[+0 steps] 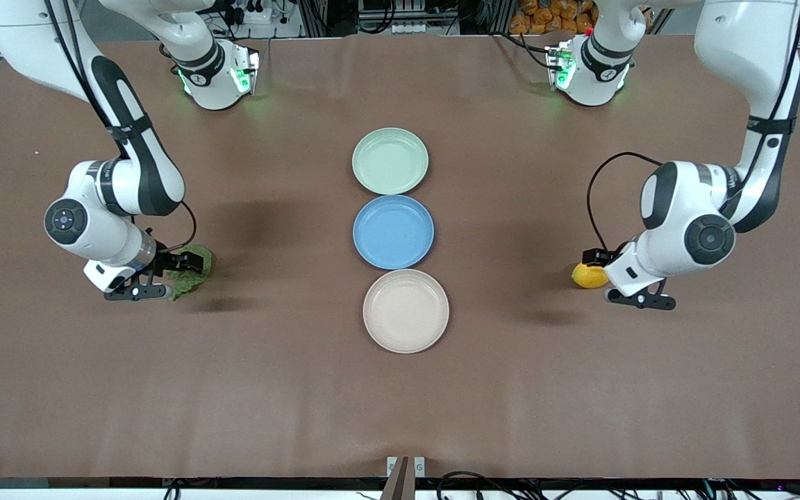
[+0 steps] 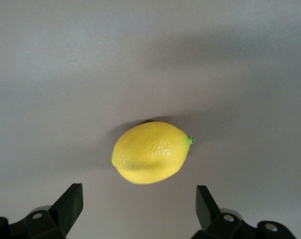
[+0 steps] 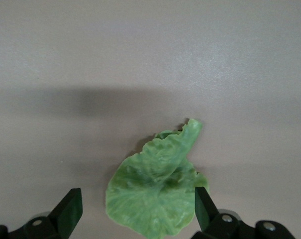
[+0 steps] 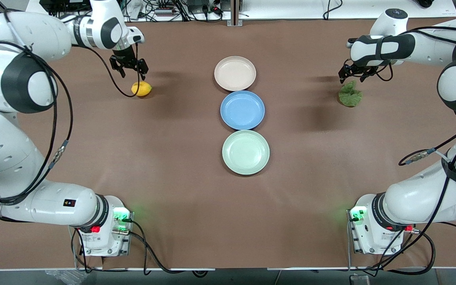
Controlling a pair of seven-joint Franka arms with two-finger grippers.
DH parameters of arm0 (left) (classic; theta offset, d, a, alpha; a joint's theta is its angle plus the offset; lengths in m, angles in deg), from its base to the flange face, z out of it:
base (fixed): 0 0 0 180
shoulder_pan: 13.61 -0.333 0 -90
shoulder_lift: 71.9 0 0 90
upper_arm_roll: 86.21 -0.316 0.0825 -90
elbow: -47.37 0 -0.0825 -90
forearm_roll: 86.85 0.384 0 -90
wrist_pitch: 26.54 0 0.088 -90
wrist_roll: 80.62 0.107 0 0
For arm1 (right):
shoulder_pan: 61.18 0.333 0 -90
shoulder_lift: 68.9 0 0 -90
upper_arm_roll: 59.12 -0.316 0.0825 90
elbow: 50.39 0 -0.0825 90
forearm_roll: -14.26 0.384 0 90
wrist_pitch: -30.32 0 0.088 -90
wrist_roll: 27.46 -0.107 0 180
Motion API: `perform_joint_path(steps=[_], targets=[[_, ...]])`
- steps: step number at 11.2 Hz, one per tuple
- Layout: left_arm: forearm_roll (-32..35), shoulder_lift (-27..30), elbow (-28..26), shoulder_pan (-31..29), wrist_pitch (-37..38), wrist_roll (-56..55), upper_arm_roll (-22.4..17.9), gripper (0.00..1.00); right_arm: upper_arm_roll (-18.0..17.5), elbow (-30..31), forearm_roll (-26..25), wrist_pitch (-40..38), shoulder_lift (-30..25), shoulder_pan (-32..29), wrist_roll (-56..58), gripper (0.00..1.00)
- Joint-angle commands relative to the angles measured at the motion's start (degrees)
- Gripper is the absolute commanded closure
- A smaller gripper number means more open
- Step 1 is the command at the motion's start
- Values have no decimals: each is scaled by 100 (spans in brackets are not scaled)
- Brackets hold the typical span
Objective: Place lemon and lettuce in plates
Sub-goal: 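Close the right gripper on the lettuce while the left gripper grasps the lemon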
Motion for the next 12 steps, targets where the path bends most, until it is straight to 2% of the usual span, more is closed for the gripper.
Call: perform_joint_path(steps=[1,8,9,10,12], targets=[[-21,-316,26,33,-291,-74,-11,0,58,71,-126,157,67,-45,-3,0],[-30,-625,35,77,-459,-170,-11,0,58,405,-196,948,506,-221,-64,0],[-30,-669,52,68,-459,-170,-3,0,58,405,-187,1035,541,-203,-73,3],[-30,-687,61,77,-468,-170,-11,0,50,397,-187,1071,594,-186,-64,19],[-30,-739,87,68,-468,-170,-11,0,50,388,-187,1080,620,-124,-73,64]])
